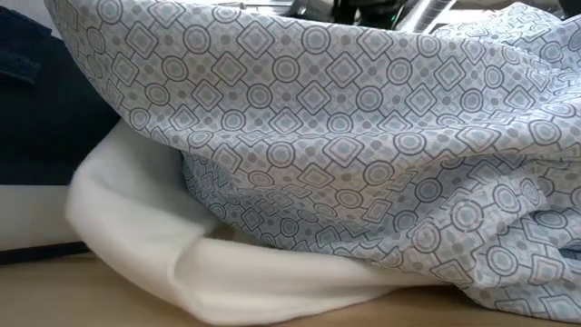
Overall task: Pick & Place Cloths
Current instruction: Put the light blue shorts into the gold wire basket
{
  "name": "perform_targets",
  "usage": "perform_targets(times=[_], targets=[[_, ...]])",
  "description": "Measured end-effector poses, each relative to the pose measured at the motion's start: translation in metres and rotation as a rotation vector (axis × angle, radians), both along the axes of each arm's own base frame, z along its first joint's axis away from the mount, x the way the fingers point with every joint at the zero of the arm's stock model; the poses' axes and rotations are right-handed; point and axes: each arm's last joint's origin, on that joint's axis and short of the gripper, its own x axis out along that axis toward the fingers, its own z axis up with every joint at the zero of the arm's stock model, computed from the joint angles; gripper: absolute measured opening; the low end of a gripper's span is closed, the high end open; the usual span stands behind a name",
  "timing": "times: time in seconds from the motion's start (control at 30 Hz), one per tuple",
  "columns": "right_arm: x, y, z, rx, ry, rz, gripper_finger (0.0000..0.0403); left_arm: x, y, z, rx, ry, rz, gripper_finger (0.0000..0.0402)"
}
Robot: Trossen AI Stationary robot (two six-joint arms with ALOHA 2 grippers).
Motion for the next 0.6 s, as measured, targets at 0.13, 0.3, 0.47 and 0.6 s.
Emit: perform_targets(times=[0.13,0.3,0.47,0.6], targets=[[0.011,-0.014,-0.025,0.000,-0.013,-0.038,0.0249,0.000,0.000,0.000,0.000,-0.001,0.000,0.0004],[0.009,-0.036,-0.043,0.031,0.009,-0.146,0.0287,0.000,0.000,0.000,0.000,-0.006,0.003,0.0004],[0.009,-0.048,-0.035,0.023,-0.032,-0.170,0.0224,0.000,0.000,0.001,0.000,-0.009,0.003,0.0004],[0.011,-0.048,-0.032,0.020,-0.061,-0.150,0.0093,0.000,0.000,0.001,0.000,-0.011,0.003,0.0004]])
